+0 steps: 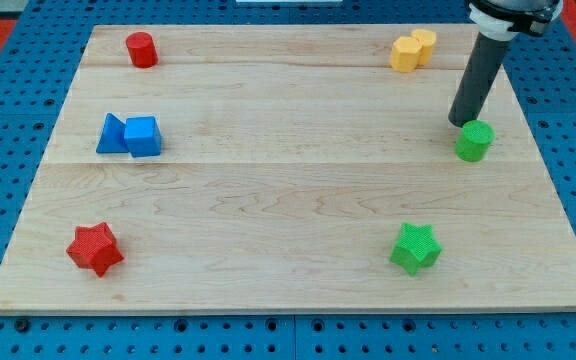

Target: Move the green circle into the green star

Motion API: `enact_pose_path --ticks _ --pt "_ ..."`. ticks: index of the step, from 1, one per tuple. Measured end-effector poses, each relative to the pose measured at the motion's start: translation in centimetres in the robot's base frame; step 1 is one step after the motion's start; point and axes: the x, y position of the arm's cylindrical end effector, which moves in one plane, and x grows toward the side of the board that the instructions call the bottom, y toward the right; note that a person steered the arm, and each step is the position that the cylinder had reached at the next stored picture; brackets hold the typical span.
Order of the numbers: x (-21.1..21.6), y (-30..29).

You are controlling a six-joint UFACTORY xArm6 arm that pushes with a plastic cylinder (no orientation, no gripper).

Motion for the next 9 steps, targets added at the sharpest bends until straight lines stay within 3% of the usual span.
enact_pose_path --ticks 1,3,5,6,9 --pt "-0.4 4.7" --pt "5.7 -0.1" --pt "7.0 -7.1" --pt "4.8 -7.7" --pt "10.0 -9.1"
